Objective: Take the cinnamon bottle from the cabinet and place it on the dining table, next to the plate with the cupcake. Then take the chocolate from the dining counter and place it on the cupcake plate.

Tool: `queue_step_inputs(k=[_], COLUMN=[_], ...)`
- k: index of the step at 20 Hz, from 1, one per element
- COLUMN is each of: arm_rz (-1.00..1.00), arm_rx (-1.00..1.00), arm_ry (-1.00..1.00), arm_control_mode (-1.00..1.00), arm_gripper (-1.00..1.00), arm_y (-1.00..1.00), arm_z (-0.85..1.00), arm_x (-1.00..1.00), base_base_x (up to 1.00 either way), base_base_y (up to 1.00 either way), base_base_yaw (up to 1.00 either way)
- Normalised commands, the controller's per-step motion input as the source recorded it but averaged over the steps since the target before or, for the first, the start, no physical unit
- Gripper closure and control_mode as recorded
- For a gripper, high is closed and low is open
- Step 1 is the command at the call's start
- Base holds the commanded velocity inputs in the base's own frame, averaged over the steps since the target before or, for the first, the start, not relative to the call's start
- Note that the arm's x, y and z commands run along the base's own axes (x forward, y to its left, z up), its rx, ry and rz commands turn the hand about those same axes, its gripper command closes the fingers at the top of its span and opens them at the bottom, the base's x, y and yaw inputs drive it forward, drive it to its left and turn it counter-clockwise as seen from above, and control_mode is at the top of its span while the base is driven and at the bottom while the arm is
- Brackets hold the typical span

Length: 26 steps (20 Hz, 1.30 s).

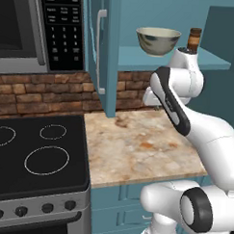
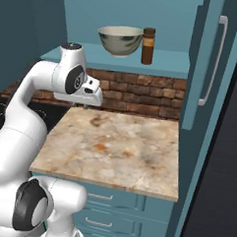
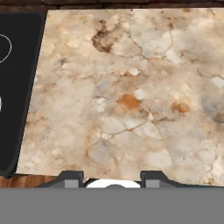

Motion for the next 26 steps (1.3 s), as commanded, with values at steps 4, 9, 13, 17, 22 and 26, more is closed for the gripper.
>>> queue_step_inputs(k=[4, 9, 13, 17, 22, 26], arm_rz=[-0.03, 0.0, -0.08, -0.22, -0.35, -0.24], arm_rx=[-0.05, 0.01, 0.01, -0.07, -0.04, 0.03], arm_ry=[0.0, 0.0, -0.23, -0.28, -0.13, -0.27], arm_control_mode=[-1.0, -1.0, -1.0, -1.0, -1.0, -1.0], arm_gripper=[-1.0, -1.0, -1.0, -1.0, -1.0, -1.0], arm_y=[0.09, -0.29, -0.59, -0.49, -0.64, -0.57], arm_z=[-0.02, -0.05, 0.51, 0.71, 0.53, 0.71], arm_x=[0.07, -0.06, 0.0, 0.0, 0.13, 0.21], base_base_x=[0.0, 0.0, 0.0, 0.0, 0.0, 0.0], base_base_y=[0.0, 0.0, 0.0, 0.0, 0.0, 0.0], base_base_yaw=[0.0, 0.0, 0.0, 0.0, 0.0, 0.0])
